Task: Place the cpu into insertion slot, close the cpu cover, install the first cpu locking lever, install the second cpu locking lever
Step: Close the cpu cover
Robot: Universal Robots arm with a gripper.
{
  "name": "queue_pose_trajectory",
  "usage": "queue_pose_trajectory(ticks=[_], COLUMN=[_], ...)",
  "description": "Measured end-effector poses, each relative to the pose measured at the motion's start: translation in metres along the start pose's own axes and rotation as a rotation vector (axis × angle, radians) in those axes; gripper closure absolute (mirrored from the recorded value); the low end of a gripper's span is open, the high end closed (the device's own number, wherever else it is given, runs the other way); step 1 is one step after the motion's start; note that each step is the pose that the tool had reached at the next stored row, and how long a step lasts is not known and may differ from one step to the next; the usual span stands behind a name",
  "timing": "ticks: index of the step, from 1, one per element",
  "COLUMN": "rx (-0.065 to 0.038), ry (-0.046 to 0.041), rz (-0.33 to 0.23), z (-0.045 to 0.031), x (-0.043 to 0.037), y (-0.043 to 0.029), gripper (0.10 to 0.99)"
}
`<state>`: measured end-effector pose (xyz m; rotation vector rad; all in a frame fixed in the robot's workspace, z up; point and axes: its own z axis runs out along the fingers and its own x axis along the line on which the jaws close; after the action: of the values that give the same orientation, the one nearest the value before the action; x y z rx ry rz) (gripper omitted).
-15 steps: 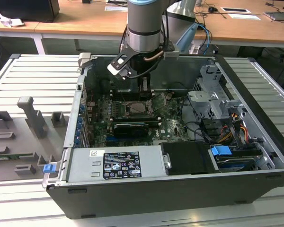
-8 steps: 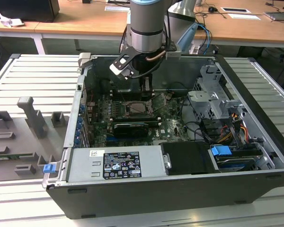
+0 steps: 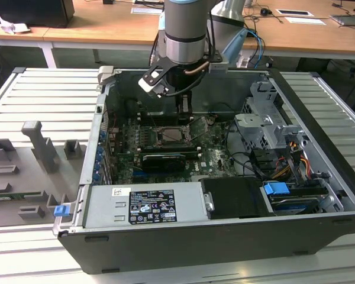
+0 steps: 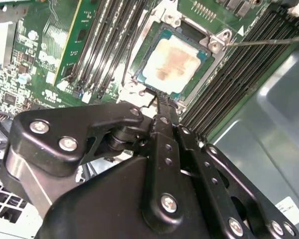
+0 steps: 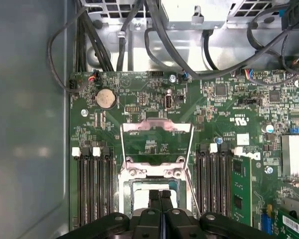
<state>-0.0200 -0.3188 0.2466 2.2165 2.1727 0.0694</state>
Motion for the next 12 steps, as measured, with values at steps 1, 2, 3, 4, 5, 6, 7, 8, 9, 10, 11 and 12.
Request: queue_pose_trajectory(ticks=[1, 2, 3, 4, 5, 6, 7, 8, 9, 10, 11, 12], rx=[0.000, 0.000, 0.000, 0.000, 0.000, 0.000, 0.000, 0.000, 0.000, 0.000, 0.000, 0.000], ry=[-0.0001, -0.0001, 0.0000, 0.0000, -0.0001, -0.0003, -0.0002, -0.0001, 0.0000, 0.0000, 0.0000, -0.0001], rz=[0.000, 0.000, 0.000, 0.000, 0.000, 0.000, 0.000, 0.000, 0.000, 0.000, 0.000, 0.000], z=[0.0001, 0.0002, 0.0003, 0.0003, 0.0002, -0.0002, -0.0011, -0.0026, -0.0066, -0.0086, -0.0094, -0.0109], x=[0.0000, 0.0001, 0.0001, 0.0001, 0.0001, 0.0001, 0.0001, 0.0001, 0.0002, 0.0002, 0.0002, 0.0003], y=[0.0020, 0.0034, 0.0044, 0.0054, 0.0056, 0.0056, 0.0057, 0.0058, 0.0062, 0.0070, 0.0079, 0.0097], gripper=[0.980, 0.980, 0.980, 0.980, 0.980, 0.980, 0.980, 0.980, 0.980, 0.980, 0.980, 0.980])
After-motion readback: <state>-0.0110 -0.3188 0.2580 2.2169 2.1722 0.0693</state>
